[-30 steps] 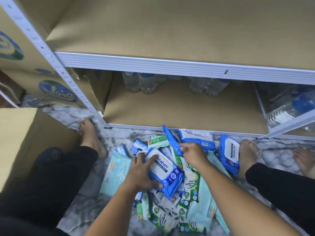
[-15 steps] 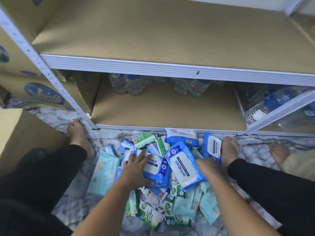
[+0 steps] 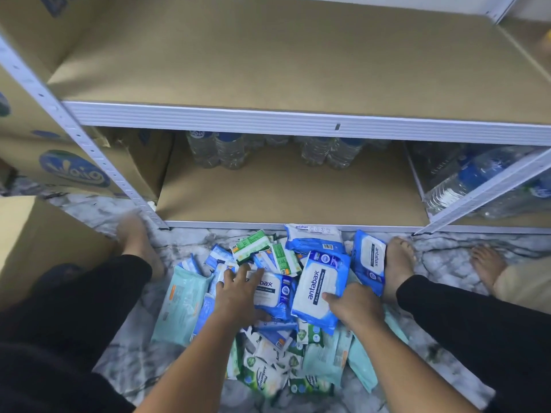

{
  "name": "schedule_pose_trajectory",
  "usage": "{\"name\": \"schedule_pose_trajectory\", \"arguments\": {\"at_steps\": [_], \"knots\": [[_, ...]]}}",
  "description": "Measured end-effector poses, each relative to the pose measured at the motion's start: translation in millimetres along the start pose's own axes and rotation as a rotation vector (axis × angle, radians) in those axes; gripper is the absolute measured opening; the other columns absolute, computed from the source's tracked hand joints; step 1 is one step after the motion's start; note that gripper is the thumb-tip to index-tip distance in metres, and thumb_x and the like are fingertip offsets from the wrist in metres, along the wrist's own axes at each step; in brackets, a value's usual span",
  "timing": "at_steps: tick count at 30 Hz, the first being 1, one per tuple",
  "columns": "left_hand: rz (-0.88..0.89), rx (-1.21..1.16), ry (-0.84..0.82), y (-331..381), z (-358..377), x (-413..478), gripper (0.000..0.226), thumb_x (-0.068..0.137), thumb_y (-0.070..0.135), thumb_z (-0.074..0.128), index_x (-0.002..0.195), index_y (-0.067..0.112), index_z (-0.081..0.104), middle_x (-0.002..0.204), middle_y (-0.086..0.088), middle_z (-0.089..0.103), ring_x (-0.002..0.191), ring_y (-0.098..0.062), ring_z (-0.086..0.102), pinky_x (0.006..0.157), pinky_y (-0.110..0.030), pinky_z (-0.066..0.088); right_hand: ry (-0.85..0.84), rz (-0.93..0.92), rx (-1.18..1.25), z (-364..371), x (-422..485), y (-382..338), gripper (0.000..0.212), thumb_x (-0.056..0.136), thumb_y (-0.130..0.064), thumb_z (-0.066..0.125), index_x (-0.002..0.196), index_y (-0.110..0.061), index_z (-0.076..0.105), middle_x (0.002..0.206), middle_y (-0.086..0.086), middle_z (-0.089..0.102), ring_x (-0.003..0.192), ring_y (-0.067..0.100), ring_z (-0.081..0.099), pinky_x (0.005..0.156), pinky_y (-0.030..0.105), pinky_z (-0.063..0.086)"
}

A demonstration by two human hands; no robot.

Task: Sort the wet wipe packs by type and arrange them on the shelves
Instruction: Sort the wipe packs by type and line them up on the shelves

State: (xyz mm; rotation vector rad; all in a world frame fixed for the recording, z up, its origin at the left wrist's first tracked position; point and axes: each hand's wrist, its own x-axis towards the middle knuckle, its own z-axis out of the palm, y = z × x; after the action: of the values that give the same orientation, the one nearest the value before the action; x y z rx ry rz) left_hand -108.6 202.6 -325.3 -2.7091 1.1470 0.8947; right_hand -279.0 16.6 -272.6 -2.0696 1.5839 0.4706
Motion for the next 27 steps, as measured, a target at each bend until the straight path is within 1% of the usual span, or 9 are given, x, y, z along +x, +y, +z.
{"name": "schedule_pose_trajectory", "arguments": {"at_steps": [3,5,7,10,14,17,21,24,27], "knots": [[0.017,-0.010,-0.025,-3.0,-0.8,0.2,0.122,0.062,0.074,0.077,0.156,0.043,0.006,0.161,0.001,0.007,0.144,-0.037,0.016,0.115,-0.051,0.030,0.136,-0.314,-0.263,-6.1,-2.0,-8.8,0.038,0.082,-0.032,0.066,0.117,-0.022,0.057,0.120,0.004,0.060,0.114,0.029,0.059,0.084,0.034,0.050],[0.032,-0.007,-0.056,-5.8,-0.3,0.7,0.125,0.063,0.068,0.080,0.157,0.044,0.001,0.165,0.002,-0.002,0.147,-0.039,0.009,0.118,-0.053,0.027,-0.053,-0.571,-0.557,-5.2,2.4,-12.7,0.086,0.075,-0.015,0.070,0.148,-0.031,0.028,0.153,0.006,0.025,0.142,0.031,0.028,0.109,0.043,0.035],[0.036,-0.011,-0.068,-8.0,-0.7,1.6,0.125,0.065,0.065,0.080,0.157,0.044,-0.001,0.167,0.005,-0.005,0.149,-0.039,0.007,0.119,-0.054,0.025,-0.137,-0.722,-0.897,-0.8,7.0,-15.6,0.122,0.074,-0.012,0.077,0.156,-0.041,-0.008,0.164,0.004,-0.015,0.152,0.035,-0.004,0.118,0.055,0.015],[0.036,-0.039,-0.064,-7.8,-2.2,2.2,0.121,0.067,0.063,0.081,0.157,0.043,0.002,0.167,0.005,0.004,0.149,-0.039,0.009,0.119,-0.056,0.024,-0.136,-0.893,-1.202,8.3,18.6,-15.6,0.127,0.081,-0.018,0.079,0.154,-0.041,-0.022,0.162,0.004,-0.032,0.152,0.035,-0.017,0.118,0.061,0.007],[0.044,-0.074,-0.012,-9.2,-5.0,0.8,0.118,0.064,0.065,0.081,0.156,0.042,0.012,0.163,0.003,0.017,0.143,-0.036,0.017,0.115,-0.050,0.033,-0.084,-1.039,-1.281,8.4,22.0,-20.9,0.120,0.077,-0.026,0.082,0.158,-0.026,-0.007,0.165,0.004,-0.023,0.153,0.035,-0.015,0.117,0.065,0.003],[0.051,-0.132,0.054,-19.7,-6.0,-1.2,0.111,0.059,0.068,0.080,0.152,0.044,0.025,0.155,0.006,0.028,0.131,-0.029,0.026,0.109,-0.042,0.040,-0.102,-1.031,-1.158,3.2,17.0,-25.3,0.113,0.072,-0.038,0.081,0.157,-0.021,0.009,0.166,0.008,0.004,0.154,0.034,-0.005,0.117,0.065,0.000],[-0.005,-0.277,0.165,-52.6,-17.4,1.9,0.112,0.046,0.078,0.075,0.145,0.043,0.039,0.140,0.011,0.041,0.116,-0.024,0.035,0.103,-0.037,0.039,-0.068,-0.880,-0.838,-14.8,15.0,-37.4,0.107,0.062,-0.040,0.073,0.155,-0.027,0.021,0.159,0.002,0.023,0.150,0.027,0.012,0.117,0.055,0.004],[-0.045,-0.276,0.284,-81.8,-34.8,16.4,0.109,0.041,0.082,0.066,0.140,0.042,0.046,0.137,0.009,0.045,0.114,-0.026,0.044,0.099,-0.033,0.030,0.050,-0.757,-0.602,-22.9,21.1,-58.7,0.102,0.059,-0.052,0.066,0.152,-0.032,0.026,0.148,-0.008,0.034,0.142,0.016,0.027,0.113,0.044,0.015],[-0.090,-0.295,0.378,-106.7,-58.2,36.0,0.108,0.040,0.081,0.064,0.139,0.041,0.049,0.134,0.009,0.046,0.114,-0.027,0.047,0.096,-0.032,0.031,0.133,-0.704,-0.467,-21.1,35.3,-91.5,0.099,0.060,-0.061,0.061,0.148,-0.034,0.028,0.139,-0.009,0.040,0.134,0.017,0.036,0.106,0.043,0.023]]}}
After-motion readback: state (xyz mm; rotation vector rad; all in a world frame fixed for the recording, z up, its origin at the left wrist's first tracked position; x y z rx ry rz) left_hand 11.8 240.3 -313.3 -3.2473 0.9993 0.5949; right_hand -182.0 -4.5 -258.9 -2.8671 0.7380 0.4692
